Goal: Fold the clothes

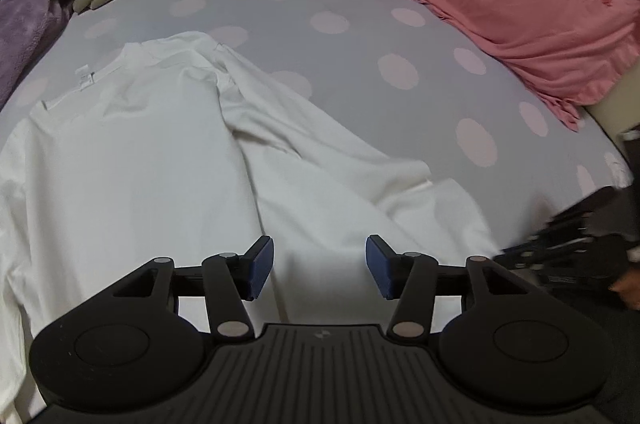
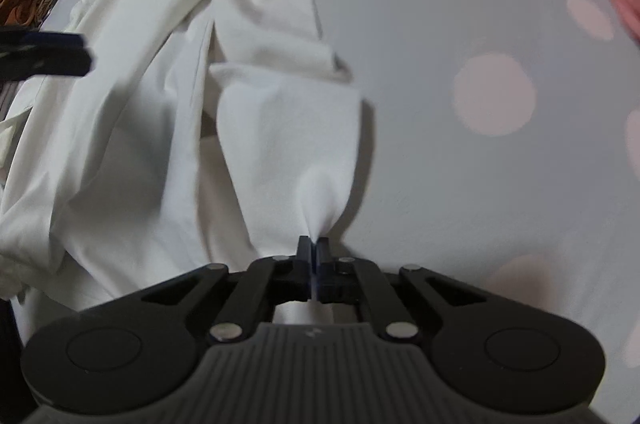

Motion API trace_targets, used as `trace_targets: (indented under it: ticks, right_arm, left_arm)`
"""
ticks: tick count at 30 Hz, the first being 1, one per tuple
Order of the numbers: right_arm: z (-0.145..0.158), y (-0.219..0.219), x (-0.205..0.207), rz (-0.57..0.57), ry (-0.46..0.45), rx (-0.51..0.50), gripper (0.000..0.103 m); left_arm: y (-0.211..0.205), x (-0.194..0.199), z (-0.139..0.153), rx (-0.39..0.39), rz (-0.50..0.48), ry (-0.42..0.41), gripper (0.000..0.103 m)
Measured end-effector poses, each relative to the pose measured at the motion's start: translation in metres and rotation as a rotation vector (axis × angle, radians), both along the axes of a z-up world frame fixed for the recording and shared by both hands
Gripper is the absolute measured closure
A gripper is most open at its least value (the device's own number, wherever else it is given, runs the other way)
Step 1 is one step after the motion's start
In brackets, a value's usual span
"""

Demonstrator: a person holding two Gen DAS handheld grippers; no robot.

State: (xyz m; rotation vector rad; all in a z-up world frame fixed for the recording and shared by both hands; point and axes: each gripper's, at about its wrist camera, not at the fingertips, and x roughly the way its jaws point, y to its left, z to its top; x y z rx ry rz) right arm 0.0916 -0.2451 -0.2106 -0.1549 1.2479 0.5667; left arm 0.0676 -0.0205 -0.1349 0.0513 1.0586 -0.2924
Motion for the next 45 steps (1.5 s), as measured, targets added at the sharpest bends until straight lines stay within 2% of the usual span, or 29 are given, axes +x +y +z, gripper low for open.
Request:
trace_targets:
  ticks: [4, 8, 16, 19, 23, 26, 30, 33, 34, 36, 40, 45]
  right_arm:
    - [0.037, -0.025, 0.015, 0.011, -0.101, -0.027, 0.101]
    - [0.070, -0.056, 0.047, 0.024, -0.239, -0.170, 0.101]
    - [0.134, -0.097, 0.107, -0.015, -0.433, -0.375, 0.101]
    - [0.163, -0.109, 0.118, -0.064, -0.490, -0.361, 0.101]
    - [0.184, -0.114, 0.128, -0.110, -0.534, -0.364, 0.101]
    - [0.166, -0.109, 0.138, -0.081, -0.480, -0.390, 0.101]
    - [0.117, -0.111, 0.158, -0.074, -0.334, -0.387, 0.099]
    - [0.087, -0.105, 0.153, -0.054, -0.283, -0.457, 0.092]
    - [0.086, -0.100, 0.144, -0.047, -0.299, -0.454, 0.091]
    - [0.089, -0.087, 0.125, -0.024, -0.316, -0.402, 0.077]
    - [0.089, -0.052, 0.077, 0.072, -0.295, -0.269, 0.077]
    - [0.070, -0.006, 0.030, 0.168, -0.156, -0.087, 0.074]
  left_arm:
    - [0.000, 0.012, -0.002, 0.018, -0.005, -0.004, 0.054]
    - [0.006, 0.017, -0.004, 0.019, 0.019, 0.003, 0.054]
    - [0.026, 0.012, -0.011, 0.016, 0.046, 0.032, 0.054]
    - [0.035, 0.010, -0.012, 0.010, 0.064, 0.033, 0.054]
    - [0.047, 0.007, -0.013, 0.002, 0.091, 0.040, 0.054]
    - [0.055, 0.004, -0.015, -0.004, 0.108, 0.049, 0.054]
    - [0.070, -0.014, -0.012, -0.023, 0.130, 0.056, 0.054]
    - [0.086, -0.033, -0.009, -0.010, 0.137, 0.063, 0.054]
    - [0.093, -0.040, -0.008, 0.001, 0.145, 0.064, 0.054]
    - [0.109, -0.055, -0.006, 0.022, 0.168, 0.067, 0.054]
    - [0.144, -0.078, -0.005, 0.016, 0.263, 0.085, 0.054]
    - [0.178, -0.099, -0.002, -0.007, 0.358, 0.077, 0.054]
